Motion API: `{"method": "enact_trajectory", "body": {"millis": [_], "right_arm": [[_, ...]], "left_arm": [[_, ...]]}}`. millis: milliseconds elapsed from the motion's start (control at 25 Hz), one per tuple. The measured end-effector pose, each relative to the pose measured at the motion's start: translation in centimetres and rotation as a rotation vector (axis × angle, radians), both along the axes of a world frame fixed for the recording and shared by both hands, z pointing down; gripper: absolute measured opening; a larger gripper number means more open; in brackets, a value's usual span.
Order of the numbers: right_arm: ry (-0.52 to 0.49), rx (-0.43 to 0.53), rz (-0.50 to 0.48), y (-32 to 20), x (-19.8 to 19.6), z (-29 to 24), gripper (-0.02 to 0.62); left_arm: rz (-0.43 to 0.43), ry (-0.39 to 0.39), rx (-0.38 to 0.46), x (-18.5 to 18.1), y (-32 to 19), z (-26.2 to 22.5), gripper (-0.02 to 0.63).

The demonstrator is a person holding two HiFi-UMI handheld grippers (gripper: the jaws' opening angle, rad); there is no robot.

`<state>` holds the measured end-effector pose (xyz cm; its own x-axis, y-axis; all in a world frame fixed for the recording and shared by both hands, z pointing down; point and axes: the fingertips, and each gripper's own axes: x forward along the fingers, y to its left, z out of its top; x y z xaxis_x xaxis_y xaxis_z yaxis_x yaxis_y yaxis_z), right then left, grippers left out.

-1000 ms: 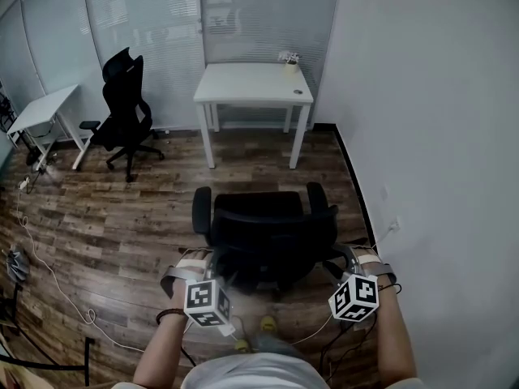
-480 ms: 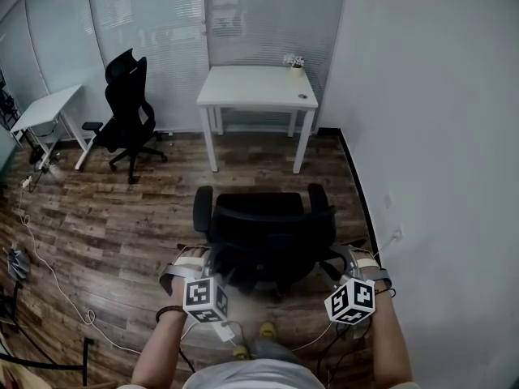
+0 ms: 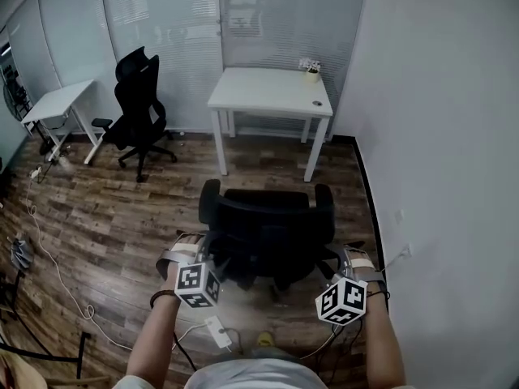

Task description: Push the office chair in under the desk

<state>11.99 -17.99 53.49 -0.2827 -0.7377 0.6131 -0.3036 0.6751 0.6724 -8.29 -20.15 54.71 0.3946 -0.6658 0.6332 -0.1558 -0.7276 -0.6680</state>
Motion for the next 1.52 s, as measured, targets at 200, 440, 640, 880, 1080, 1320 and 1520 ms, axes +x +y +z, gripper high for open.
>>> {"method": "enact_trajectory", "body": {"millis": [200,440,640,880,1080,1320,1520], "right_arm": [[-0.008,0.023,-0.030,-3.9,0.1,-0.3,0.164],[-0.013,0.025,-0.035,-7.6,-0.2,-0.3,0.166],[-0.014,0.030,-0.045,-9.8,-1.2,-0.2,0.169],[-0.022,0.029,-0.041,-13.9,-2.0,-0.2,0.169],[-0.032,0.037,-0.007,-18.4,-1.7,-0.3,0.172],[-0.026,0.032,0.024,-24.2,-1.1,-0.3,0.176],[-0.027,0.024,0.049,-28.4,-0.9,-0.4,0.179]], "left_arm": [[-0.035,-0.002,-0.009,0.0,-4.0,-0.2,0.224],[-0.034,0.006,0.013,-0.2,-7.7,-0.2,0.229],[-0.019,0.005,0.029,-1.2,-10.1,-0.1,0.230],[0.002,0.010,0.015,-1.9,-14.9,-0.1,0.233],[0.021,0.011,0.019,-1.5,-19.7,-0.2,0.230],[0.030,0.016,0.041,-1.0,-25.1,-0.4,0.224],[0.036,0.017,0.046,-0.7,-29.1,-0.6,0.224]]}}
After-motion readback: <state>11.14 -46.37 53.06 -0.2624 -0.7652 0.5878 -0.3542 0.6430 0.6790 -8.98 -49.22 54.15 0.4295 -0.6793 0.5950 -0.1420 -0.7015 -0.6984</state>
